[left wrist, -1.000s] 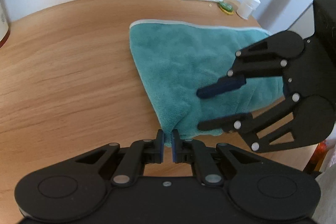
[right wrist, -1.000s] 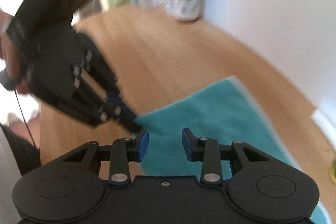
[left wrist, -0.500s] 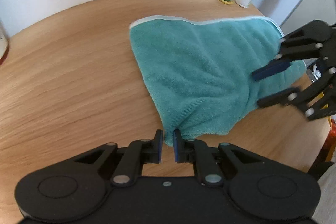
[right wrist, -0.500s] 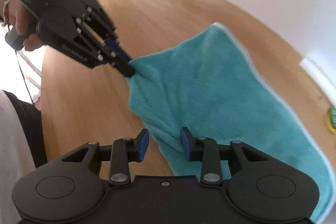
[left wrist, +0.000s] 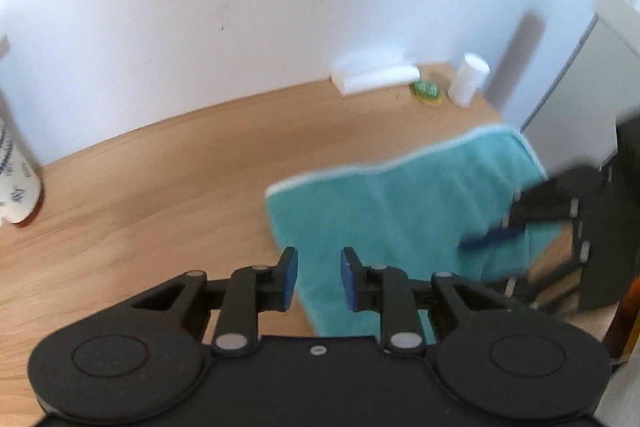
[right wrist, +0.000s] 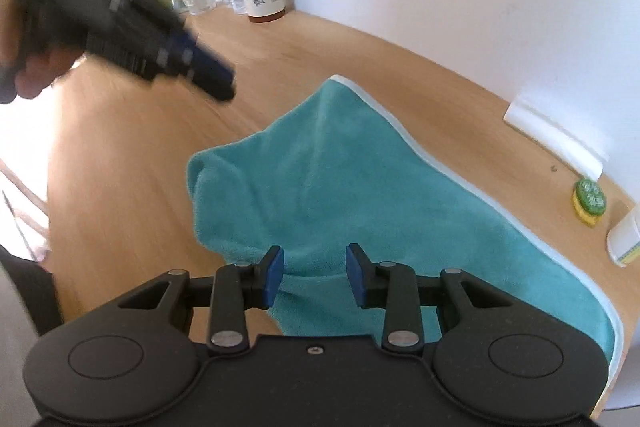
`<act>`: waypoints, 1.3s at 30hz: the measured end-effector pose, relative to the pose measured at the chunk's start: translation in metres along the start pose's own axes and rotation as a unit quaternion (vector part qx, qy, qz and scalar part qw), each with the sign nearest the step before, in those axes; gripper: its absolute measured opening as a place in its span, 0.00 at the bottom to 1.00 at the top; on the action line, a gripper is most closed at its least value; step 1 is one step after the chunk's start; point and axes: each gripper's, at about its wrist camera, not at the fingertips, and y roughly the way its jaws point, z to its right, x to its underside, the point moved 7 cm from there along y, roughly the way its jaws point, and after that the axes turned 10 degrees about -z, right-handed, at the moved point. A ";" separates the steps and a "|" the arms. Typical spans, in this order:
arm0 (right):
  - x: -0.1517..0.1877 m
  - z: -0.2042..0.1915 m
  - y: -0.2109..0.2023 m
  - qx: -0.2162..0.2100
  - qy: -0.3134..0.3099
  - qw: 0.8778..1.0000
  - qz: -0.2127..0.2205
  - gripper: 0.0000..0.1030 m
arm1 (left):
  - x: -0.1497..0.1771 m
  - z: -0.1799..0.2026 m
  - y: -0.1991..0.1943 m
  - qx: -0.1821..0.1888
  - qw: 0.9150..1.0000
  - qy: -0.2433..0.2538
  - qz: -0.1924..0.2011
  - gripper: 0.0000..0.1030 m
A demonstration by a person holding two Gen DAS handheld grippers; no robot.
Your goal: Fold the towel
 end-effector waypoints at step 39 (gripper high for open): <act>0.055 0.045 -0.024 0.024 -0.015 0.995 -0.099 0.37 | 0.015 0.017 0.062 -0.093 0.990 0.100 -0.044 0.42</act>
